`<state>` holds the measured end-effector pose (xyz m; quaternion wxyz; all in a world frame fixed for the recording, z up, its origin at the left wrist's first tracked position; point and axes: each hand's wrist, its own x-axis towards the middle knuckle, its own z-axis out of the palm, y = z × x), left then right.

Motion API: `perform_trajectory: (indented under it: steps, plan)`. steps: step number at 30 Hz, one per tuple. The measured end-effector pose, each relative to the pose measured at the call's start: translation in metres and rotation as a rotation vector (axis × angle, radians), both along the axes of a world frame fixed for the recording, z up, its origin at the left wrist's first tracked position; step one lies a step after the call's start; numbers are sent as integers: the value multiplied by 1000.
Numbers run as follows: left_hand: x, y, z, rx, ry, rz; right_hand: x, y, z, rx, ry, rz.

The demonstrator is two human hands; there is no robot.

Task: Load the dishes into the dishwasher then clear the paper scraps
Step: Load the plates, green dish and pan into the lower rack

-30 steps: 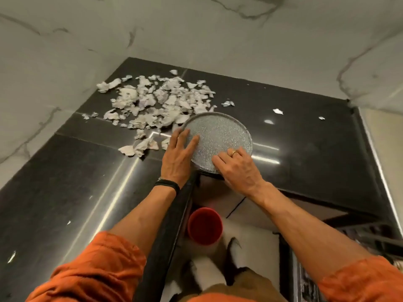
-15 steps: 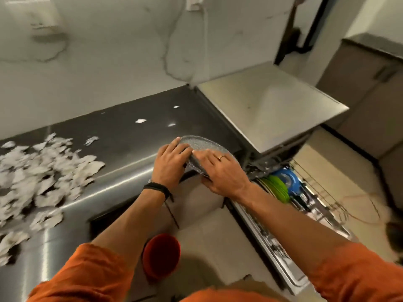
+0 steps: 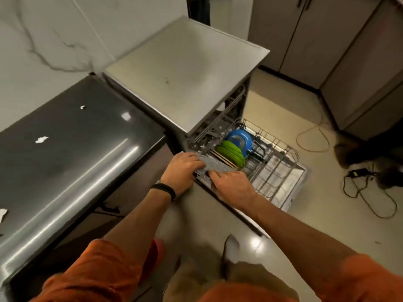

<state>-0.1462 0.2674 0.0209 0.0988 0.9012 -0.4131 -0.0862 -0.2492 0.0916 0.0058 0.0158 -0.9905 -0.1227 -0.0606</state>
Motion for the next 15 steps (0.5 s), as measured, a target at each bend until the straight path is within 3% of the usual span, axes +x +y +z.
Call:
perform_trajectory:
  steps: [7, 15]
  plan:
    - [10, -32, -78, -2, 59, -14, -1, -13, -60, 25, 297, -193]
    - [79, -50, -225, 6, 62, -56, 54, -14, -191, 120, 379, -336]
